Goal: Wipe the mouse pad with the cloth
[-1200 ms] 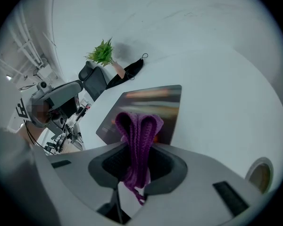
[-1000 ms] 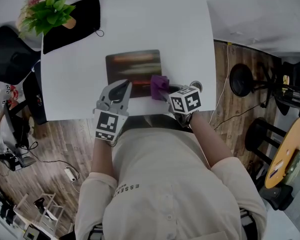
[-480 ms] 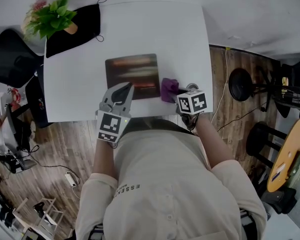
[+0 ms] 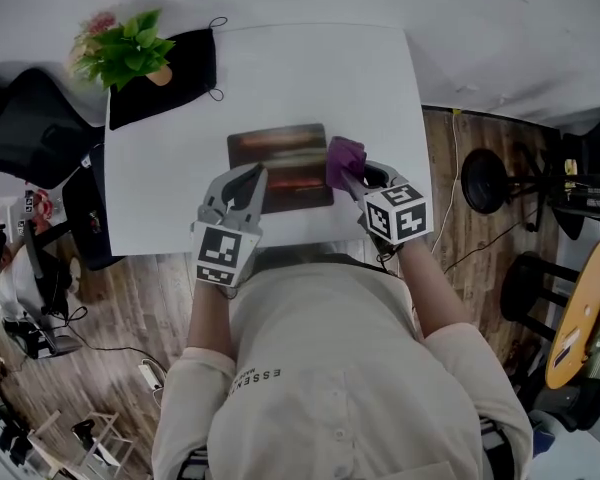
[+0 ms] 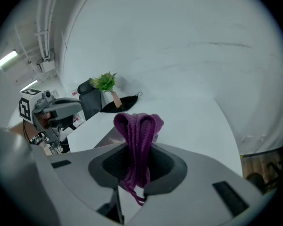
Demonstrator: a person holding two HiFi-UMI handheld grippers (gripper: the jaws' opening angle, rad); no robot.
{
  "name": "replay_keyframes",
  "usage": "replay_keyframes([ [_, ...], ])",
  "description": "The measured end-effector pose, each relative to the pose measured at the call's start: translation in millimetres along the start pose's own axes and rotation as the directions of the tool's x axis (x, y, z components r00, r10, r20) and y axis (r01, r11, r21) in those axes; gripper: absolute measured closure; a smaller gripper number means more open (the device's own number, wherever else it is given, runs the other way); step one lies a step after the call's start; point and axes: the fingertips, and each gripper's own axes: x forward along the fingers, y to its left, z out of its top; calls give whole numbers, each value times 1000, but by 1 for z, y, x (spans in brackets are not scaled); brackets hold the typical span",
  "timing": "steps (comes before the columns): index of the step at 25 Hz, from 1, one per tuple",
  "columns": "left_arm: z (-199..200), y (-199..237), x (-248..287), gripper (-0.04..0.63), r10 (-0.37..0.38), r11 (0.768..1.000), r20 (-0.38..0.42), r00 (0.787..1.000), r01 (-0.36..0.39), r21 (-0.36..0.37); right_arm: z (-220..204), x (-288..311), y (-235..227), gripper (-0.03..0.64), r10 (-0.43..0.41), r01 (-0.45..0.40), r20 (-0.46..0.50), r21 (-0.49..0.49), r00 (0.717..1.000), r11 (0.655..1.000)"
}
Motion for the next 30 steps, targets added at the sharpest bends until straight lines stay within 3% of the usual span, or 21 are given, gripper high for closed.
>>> replay_keyframes([
  [7, 25, 33, -25, 594, 33, 999, 54, 998, -33, -3, 64, -11, 34, 515, -5, 15, 228, -44, 974, 999],
  [16, 55, 55, -52, 594, 34, 999, 138, 990, -36, 10, 124, -39, 63, 517, -46, 125, 493, -128, 869, 984],
  [21, 55, 65, -58, 594, 39, 999, 163, 986, -34, -33, 130, -46, 72, 523, -55, 159, 543, -148, 838, 976],
  [30, 55, 70, -69, 594, 43, 999, 182, 982, -38, -32, 125, -45, 81, 529, -89, 198, 533, -150, 841, 969],
])
